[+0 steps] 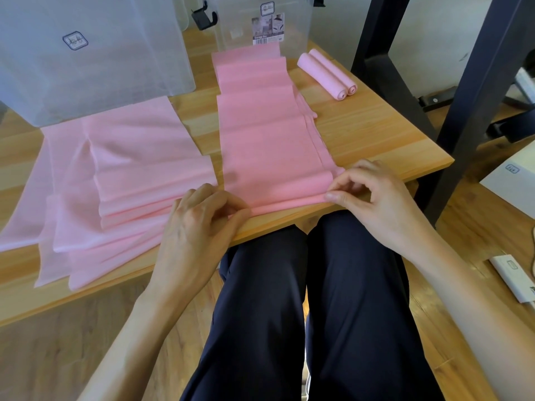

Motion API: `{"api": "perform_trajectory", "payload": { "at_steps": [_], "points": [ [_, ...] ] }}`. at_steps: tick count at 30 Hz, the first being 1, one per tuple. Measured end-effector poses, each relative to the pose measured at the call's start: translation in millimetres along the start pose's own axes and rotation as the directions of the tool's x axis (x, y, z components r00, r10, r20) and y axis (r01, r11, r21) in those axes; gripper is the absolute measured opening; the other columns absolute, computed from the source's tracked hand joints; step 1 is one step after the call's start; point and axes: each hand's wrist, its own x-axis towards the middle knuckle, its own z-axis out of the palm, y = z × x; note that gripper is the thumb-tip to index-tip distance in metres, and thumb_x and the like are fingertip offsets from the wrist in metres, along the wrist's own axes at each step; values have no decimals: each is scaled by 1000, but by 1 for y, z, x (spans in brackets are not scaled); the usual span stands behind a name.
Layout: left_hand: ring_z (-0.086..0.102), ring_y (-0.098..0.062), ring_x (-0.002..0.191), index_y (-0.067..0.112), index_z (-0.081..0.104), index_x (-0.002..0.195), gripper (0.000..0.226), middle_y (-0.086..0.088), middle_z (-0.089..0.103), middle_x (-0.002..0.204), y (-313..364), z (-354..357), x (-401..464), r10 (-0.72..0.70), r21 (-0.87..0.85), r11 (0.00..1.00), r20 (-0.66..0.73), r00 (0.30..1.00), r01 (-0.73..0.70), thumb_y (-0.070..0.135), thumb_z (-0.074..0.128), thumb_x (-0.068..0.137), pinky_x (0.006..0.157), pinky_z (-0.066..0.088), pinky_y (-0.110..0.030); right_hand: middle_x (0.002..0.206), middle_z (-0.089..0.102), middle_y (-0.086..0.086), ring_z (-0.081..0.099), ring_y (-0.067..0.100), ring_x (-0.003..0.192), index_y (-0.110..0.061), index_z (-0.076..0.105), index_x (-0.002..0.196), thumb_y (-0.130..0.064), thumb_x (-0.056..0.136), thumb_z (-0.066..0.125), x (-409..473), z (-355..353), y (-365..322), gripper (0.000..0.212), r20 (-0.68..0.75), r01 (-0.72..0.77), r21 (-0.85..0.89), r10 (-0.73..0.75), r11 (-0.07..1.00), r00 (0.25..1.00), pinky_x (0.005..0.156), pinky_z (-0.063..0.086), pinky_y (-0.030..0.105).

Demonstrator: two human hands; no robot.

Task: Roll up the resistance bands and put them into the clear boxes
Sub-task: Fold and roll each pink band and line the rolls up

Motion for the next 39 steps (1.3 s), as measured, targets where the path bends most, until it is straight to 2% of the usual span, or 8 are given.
{"api": "perform_trajectory", "payload": {
  "at_steps": [7, 10, 13, 22, 24, 28, 33, 39],
  "points": [
    [49, -13, 86, 25, 69, 88, 6, 12, 56, 90, -1, 2, -1, 40, 59, 997, -26, 999, -39, 21, 68, 92, 81, 44, -38, 89, 59, -10, 52, 13, 88, -21, 74, 85, -26, 80, 77, -4, 4, 1, 7, -66, 24, 58, -20, 998, 998, 80, 42, 17],
    [48, -10, 88, 31, 70, 90, 2, 19, 54, 90, -3, 1, 0, 31, 50, 998, -8, 999, -31, 32, 70, 89, 84, 42, -32, 87, 57, -11, 51, 17, 91, -21, 73, 84, -23, 84, 73, -2, 3, 2, 2, -31, 8, 66, -6, 998, 1000, 85, 41, 28],
    [51, -8, 86, 30, 70, 92, 7, 20, 56, 88, -4, 0, -1, 47, 29, 998, 9, 999, -47, 36, 67, 90, 83, 44, -36, 88, 57, -12, 50, 18, 94, -18, 72, 86, -30, 89, 65, -2, 1, 5, 15, 10, 29, 11, -29, 1000, 1000, 87, 41, 35],
    [48, -13, 89, 25, 72, 91, 3, 11, 57, 93, -5, 3, -1, 27, 64, 998, -43, 999, -25, 27, 71, 89, 83, 43, -34, 88, 57, -13, 50, 6, 88, -20, 73, 87, -24, 83, 74, -8, 6, 4, 5, -98, 64, 26, -61, 998, 993, 79, 38, 10],
    [48, -11, 90, 27, 72, 94, 9, 13, 56, 93, -7, 2, 0, 25, 77, 997, -30, 999, -23, 33, 70, 88, 83, 42, -31, 88, 57, -10, 48, 7, 88, -20, 73, 87, -27, 85, 70, -6, 5, 4, 8, -77, 47, 29, -45, 998, 996, 80, 38, 13],
    [53, -7, 84, 30, 69, 94, 3, 18, 60, 86, -4, 1, -2, 26, 38, 999, -44, 999, -24, 31, 69, 91, 85, 44, -36, 93, 58, -4, 49, 18, 96, -15, 71, 88, -31, 91, 60, -3, 3, 5, 19, -22, 22, -27, -23, 999, 999, 86, 40, 33],
    [50, -11, 84, 27, 69, 88, 6, 16, 58, 88, -5, 1, -2, 37, 66, 997, -38, 999, -34, 31, 65, 90, 83, 45, -39, 88, 58, -13, 50, 14, 88, -20, 68, 85, -23, 87, 69, -5, 3, 1, 4, -74, 38, -1, -38, 999, 997, 83, 40, 30],
    [52, -10, 85, 31, 73, 92, 17, 16, 55, 89, -9, -2, -3, 20, 93, 995, -27, 999, -17, 45, 64, 85, 85, 40, -30, 91, 57, -15, 52, 14, 91, -23, 72, 85, -30, 81, 74, -6, 3, 3, 9, -49, 34, 51, -32, 998, 998, 87, 43, 34]
  ]
}}
